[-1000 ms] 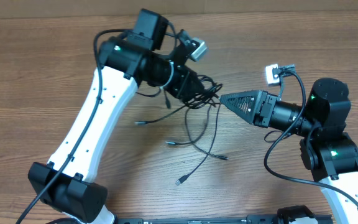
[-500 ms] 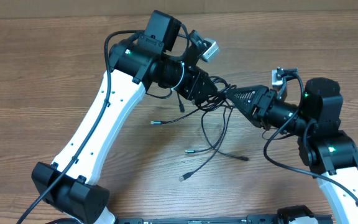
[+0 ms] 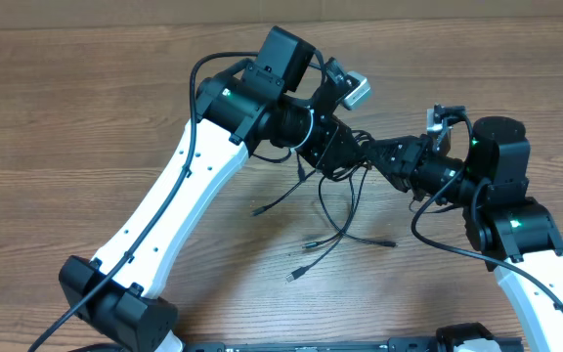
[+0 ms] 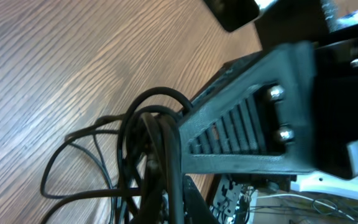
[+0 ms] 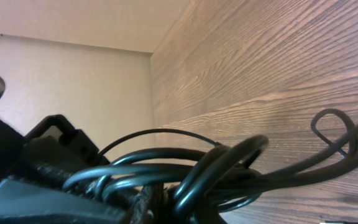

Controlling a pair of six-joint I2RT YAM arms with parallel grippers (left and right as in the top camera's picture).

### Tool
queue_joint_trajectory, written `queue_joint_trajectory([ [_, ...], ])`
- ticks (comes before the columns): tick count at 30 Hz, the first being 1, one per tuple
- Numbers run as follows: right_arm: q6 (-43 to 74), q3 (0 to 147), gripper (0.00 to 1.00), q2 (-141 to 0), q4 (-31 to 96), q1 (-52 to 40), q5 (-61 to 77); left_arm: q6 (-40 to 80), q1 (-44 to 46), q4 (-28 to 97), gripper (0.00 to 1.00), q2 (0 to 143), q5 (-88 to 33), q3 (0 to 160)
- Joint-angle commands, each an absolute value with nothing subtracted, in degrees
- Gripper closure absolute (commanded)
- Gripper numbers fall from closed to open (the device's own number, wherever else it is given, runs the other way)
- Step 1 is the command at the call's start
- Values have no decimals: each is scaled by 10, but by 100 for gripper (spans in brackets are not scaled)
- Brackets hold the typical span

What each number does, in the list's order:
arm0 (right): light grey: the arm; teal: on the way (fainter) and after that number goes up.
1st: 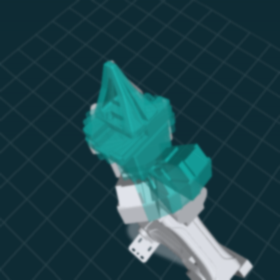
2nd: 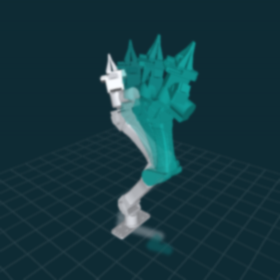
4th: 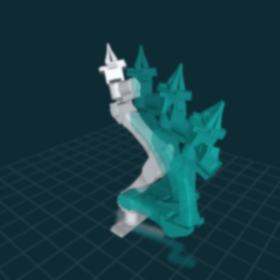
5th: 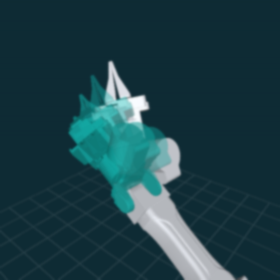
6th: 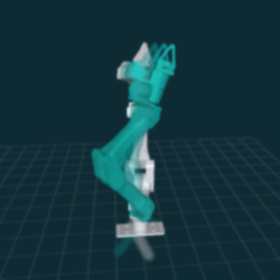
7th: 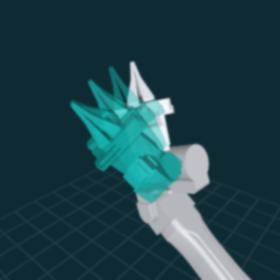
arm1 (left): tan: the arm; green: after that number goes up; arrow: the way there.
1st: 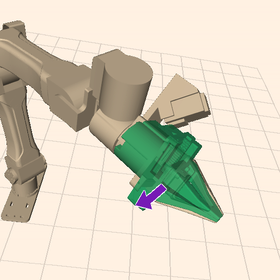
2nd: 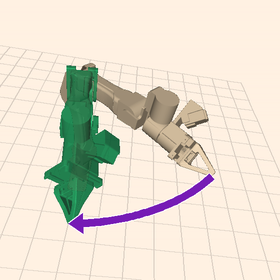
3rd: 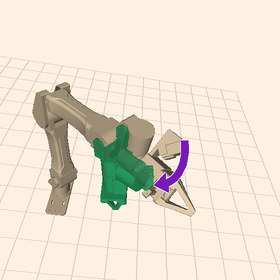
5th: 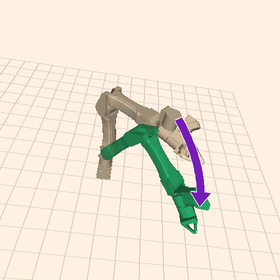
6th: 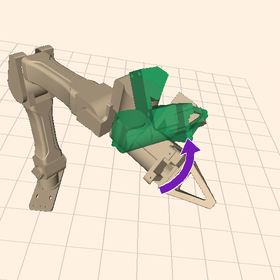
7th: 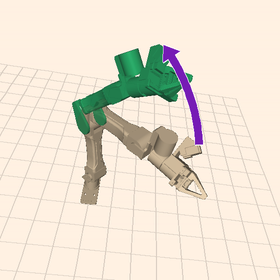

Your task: Untangle cables

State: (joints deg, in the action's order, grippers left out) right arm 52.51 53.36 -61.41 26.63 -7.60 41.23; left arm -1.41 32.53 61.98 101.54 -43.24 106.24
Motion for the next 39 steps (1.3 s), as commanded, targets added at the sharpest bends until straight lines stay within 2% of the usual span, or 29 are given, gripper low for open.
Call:
queue_joint_trajectory([
  [1,523,544,92,-618,278,-77,373,-7,334,611,96,1002,-495,1073],
  [4,521,544,96,-618,303,-77,353,-7,334,606,96,1002,-501,1073],
  [7,516,544,96,-618,334,-77,341,-9,333,596,96,1002,-498,1073],
  [12,474,544,96,-617,337,-77,405,-8,330,598,96,1002,-418,1073],
  [20,401,544,96,-617,283,-77,618,54,302,621,96,1002,-167,1073],
  [24,390,544,96,-617,258,-77,673,53,293,626,96,1002,-134,1073],
  [29,389,544,96,-608,153,-77,779,53,293,637,96,1002,-87,1073],
  [39,391,544,96,-591,79,-77,899,52,284,636,96,1002,-4,1073],
])
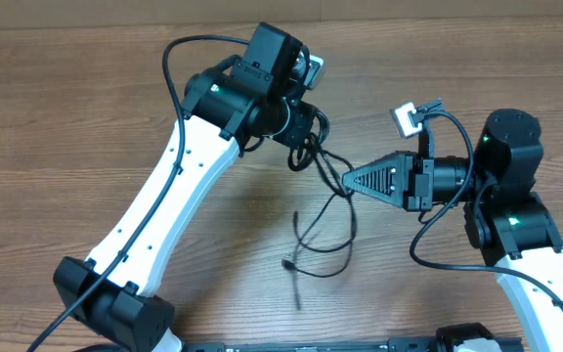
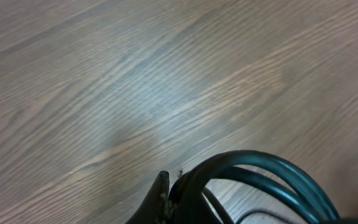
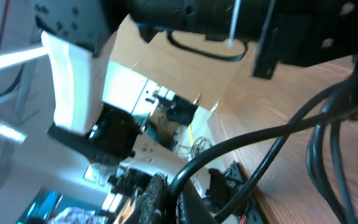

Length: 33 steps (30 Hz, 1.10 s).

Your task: Untangle cables

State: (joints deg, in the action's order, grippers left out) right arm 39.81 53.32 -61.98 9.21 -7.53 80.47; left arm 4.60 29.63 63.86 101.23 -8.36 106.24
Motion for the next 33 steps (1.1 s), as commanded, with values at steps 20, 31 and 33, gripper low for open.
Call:
queue_joint_trajectory([
  [20,390,544,85,-594,101,-77,896,5,105,638,96,1002,-154,1073],
  [31,499,544,0,-597,363,-77,509,-20,122,633,96,1002,-429,1073],
  [33,526,544,0,-598,363,-77,492,14,137,626,96,1002,-437,1073],
])
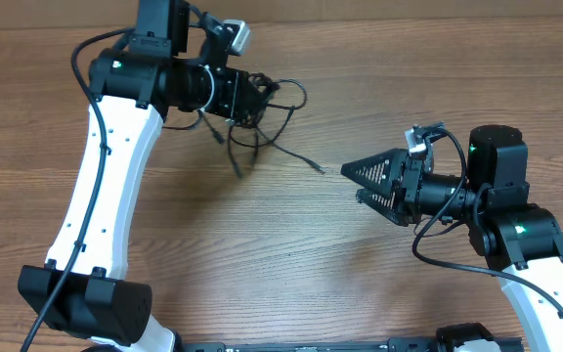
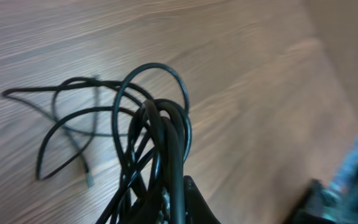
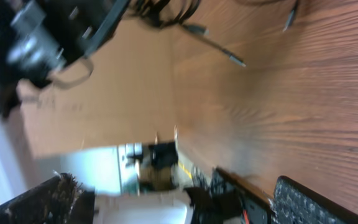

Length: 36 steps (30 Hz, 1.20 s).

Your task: Untangle cables

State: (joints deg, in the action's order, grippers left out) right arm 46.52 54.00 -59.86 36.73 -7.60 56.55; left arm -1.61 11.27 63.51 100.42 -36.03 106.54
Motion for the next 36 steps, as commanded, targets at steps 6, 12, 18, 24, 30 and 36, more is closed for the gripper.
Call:
queue_joint_trajectory([
  [6,571,544,4,-599,363,-77,439,119,206,572,96,1002,-437,1073],
  [12,603,544,10,-599,360,-77,359,174,285,509,96,1002,-437,1073],
  [18,614,544,15,-599,359,-77,289,174,322,512,96,1002,-436,1073],
  [24,637,544,24,-599,356,-77,246,176,324,517,96,1002,-436,1073],
  [30,646,544,53,-599,352,-77,230,176,356,511,96,1002,-435,1073],
  [36,667,544,62,-599,351,-77,211,176,392,505,96,1002,-435,1073],
])
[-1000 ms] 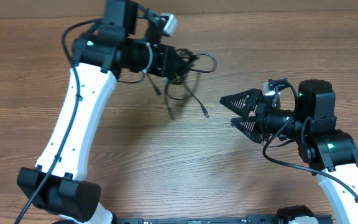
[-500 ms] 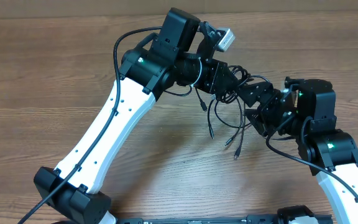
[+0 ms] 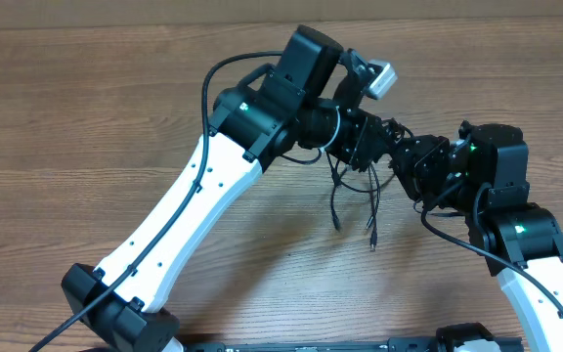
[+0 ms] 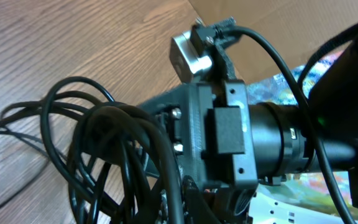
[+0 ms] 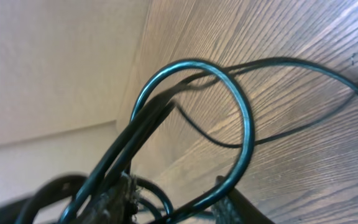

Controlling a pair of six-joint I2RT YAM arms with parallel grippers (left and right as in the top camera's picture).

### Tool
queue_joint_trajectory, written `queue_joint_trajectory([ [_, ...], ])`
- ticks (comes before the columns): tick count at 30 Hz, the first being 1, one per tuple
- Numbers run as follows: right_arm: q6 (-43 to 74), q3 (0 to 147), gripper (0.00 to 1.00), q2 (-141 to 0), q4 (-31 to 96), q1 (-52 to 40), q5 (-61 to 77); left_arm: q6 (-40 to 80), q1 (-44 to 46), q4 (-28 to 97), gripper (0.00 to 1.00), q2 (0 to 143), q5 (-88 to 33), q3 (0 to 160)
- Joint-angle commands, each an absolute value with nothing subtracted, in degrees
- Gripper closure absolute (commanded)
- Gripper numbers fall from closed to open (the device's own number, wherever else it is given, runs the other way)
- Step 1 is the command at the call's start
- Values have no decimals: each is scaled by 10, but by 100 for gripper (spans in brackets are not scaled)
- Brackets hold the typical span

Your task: Untangle cables

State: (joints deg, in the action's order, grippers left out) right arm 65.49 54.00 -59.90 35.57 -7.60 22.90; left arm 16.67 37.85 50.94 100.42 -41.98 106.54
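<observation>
A tangle of thin black cables point(image 3: 353, 174) hangs from my left gripper point(image 3: 379, 137), which is shut on it right of the table's centre. Two loose ends point(image 3: 370, 223) dangle toward the wood. In the left wrist view the bundle point(image 4: 114, 146) fills the lower left, pinched at my left gripper point(image 4: 174, 208). My right gripper point(image 3: 407, 158) meets the bundle from the right. In the right wrist view a cable loop point(image 5: 244, 118) runs between the parted fingers point(image 5: 234, 208) of my right gripper point(image 5: 173, 205).
The wooden table point(image 3: 86, 117) stretches out to the left and front. My left arm point(image 3: 203, 205) crosses the middle of it. The right wrist's camera housing point(image 4: 191, 53) sits just ahead of my left gripper.
My left gripper held the bundle at the table's far left; now it holds it right of centre, against the right gripper. The right gripper, then open and empty, now has cables between its fingers.
Both grippers were together at the tangle in the middle. Then they stood apart, a strand stretched between them with the right shut on it. Then the right was open and empty while the left held the bundle far left. Now they meet again.
</observation>
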Motion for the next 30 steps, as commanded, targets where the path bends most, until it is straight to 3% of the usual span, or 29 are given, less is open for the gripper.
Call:
queue_joint_trajectory([
  [1,677,544,63,-599,351,-77,208,176,396,505,96,1002,-435,1073],
  [6,693,544,70,-599,350,-77,206,181,405,505,96,1002,-435,1073],
  [9,692,544,96,-599,350,-77,224,181,409,505,96,1002,-434,1073],
  [14,623,544,96,-595,349,-77,286,180,408,513,96,1002,-361,1073],
  [21,546,544,96,-498,290,-77,355,180,371,586,96,1002,-163,1073],
  [30,572,544,96,-388,264,-57,347,158,278,631,96,1002,-149,1073],
])
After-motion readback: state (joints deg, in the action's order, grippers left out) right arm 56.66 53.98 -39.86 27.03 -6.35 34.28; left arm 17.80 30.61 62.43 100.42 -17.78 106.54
